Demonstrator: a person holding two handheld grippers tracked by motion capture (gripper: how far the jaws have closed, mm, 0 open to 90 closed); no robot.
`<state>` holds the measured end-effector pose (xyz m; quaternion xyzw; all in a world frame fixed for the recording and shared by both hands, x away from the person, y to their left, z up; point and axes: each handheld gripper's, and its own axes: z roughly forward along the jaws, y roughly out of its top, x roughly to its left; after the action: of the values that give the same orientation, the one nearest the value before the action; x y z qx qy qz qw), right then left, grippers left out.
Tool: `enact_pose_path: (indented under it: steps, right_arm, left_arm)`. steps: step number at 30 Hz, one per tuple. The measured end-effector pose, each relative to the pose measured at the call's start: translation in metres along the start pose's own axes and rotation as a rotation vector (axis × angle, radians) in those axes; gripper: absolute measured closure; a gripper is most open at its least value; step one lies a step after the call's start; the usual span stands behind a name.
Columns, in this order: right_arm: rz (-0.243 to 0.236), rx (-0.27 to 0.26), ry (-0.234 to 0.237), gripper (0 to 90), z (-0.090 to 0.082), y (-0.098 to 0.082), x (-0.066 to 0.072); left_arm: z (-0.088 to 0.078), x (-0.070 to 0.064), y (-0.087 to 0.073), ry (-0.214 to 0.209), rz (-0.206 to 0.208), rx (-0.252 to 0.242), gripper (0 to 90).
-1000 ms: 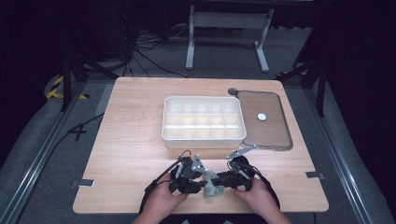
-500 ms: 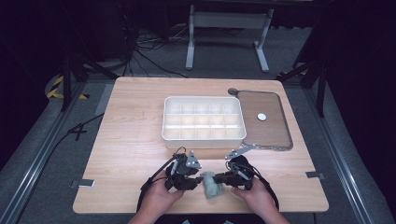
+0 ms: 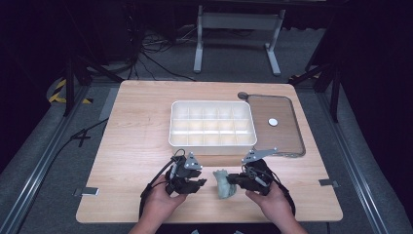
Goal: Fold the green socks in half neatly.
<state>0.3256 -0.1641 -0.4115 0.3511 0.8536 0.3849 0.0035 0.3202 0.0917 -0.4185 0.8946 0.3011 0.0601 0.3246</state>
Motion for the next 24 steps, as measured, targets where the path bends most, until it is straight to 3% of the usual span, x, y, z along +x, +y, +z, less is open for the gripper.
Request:
enact_pose_path:
  steps: [9,24]
  right_arm:
    - [-0.026,-0.074,-0.069,86.7,-0.028,0.02,-0.005]
    - [-0.044,-0.143,-0.175,86.5,-0.053,0.047,-0.027]
  left_arm:
    - [-0.012,0.018,-0.004,0.003,-0.068,-0.034,61.9]
    - [-0.014,0.026,-0.008,-0.001,-0.098,-0.055,57.8]
